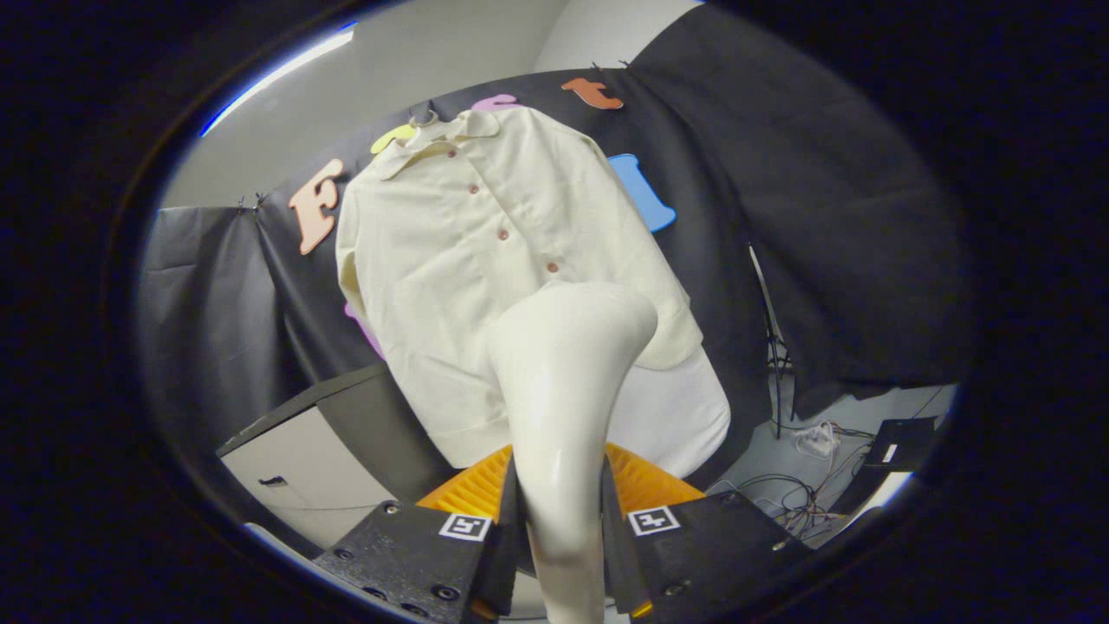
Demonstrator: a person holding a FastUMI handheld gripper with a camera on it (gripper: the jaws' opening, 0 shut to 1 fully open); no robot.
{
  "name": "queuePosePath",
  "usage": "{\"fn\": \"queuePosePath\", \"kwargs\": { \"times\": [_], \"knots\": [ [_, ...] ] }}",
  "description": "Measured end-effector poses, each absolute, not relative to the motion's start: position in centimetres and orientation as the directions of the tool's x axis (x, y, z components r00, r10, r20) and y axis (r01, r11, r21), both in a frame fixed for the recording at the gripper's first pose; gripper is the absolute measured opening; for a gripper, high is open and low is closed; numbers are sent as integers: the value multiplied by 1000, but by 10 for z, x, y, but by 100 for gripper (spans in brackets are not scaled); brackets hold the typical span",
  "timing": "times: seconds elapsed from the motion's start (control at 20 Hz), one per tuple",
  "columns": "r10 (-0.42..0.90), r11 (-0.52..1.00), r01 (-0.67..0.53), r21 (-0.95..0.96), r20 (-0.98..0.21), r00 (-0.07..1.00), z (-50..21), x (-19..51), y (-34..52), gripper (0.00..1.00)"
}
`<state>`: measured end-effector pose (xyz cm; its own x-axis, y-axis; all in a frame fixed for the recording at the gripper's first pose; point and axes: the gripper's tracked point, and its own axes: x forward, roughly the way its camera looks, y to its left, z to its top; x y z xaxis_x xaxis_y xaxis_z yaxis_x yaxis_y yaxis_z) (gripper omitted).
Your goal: Iron the clothes twice with a garment steamer, once on the left side and once on the right side.
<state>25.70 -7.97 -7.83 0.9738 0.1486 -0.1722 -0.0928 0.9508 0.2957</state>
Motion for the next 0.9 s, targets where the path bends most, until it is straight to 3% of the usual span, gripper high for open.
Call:
{"fn": "queuePosePath", "kwargs": {
  "times": [0.3,0.9],
  "knots": [
    [162,959,-156,238,-8,987,-29,190,1,43],
    [237,971,-237,-22,-4,972,37,133,129,43]
  ]
}}
